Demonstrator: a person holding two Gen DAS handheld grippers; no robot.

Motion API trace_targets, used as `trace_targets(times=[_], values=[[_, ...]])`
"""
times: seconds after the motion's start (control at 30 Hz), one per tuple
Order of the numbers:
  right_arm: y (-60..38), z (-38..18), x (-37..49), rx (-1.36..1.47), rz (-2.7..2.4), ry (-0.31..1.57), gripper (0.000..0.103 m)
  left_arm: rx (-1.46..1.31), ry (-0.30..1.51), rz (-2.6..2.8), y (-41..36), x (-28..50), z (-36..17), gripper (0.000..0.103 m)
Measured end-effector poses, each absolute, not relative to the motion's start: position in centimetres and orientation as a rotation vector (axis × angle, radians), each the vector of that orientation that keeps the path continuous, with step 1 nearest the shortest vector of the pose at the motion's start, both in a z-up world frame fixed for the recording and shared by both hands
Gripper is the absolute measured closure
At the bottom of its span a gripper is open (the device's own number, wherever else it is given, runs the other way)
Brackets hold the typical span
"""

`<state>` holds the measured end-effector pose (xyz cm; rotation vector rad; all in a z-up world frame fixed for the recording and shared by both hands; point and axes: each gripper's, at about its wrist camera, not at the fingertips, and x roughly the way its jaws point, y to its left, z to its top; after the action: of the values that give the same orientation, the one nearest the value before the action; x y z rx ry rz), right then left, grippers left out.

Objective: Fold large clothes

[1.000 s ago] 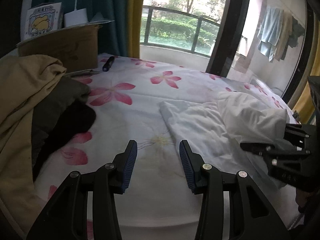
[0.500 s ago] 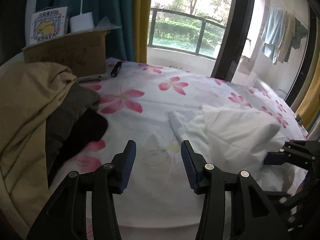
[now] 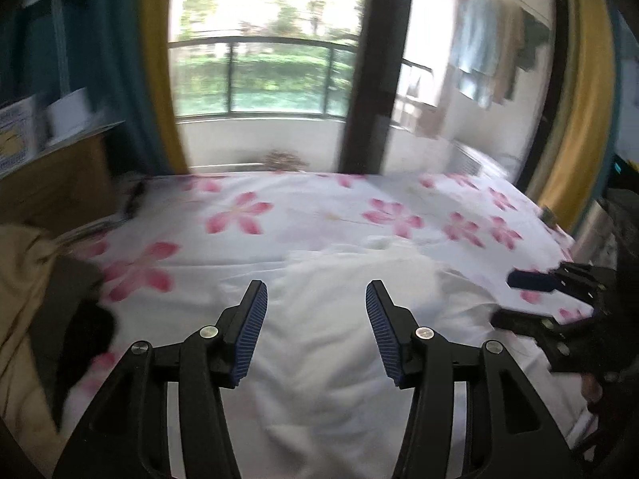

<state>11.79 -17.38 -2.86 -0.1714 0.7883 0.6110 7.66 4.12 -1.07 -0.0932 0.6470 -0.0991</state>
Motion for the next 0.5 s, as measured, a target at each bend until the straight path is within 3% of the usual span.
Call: trace_targets(times=[0.3,0.5], values=[[-21.6,-4.8,13.6,-0.075,0.515,0.837,0.042,0.066,0.78,-0.199,-0.5,11.2,-4.0,0.049],[-21.3,-5.3,14.2,-0.056,0.54,0.845,0.042,0.023,0.839,-0.14,2.5,12.8,-6.7,0.049]])
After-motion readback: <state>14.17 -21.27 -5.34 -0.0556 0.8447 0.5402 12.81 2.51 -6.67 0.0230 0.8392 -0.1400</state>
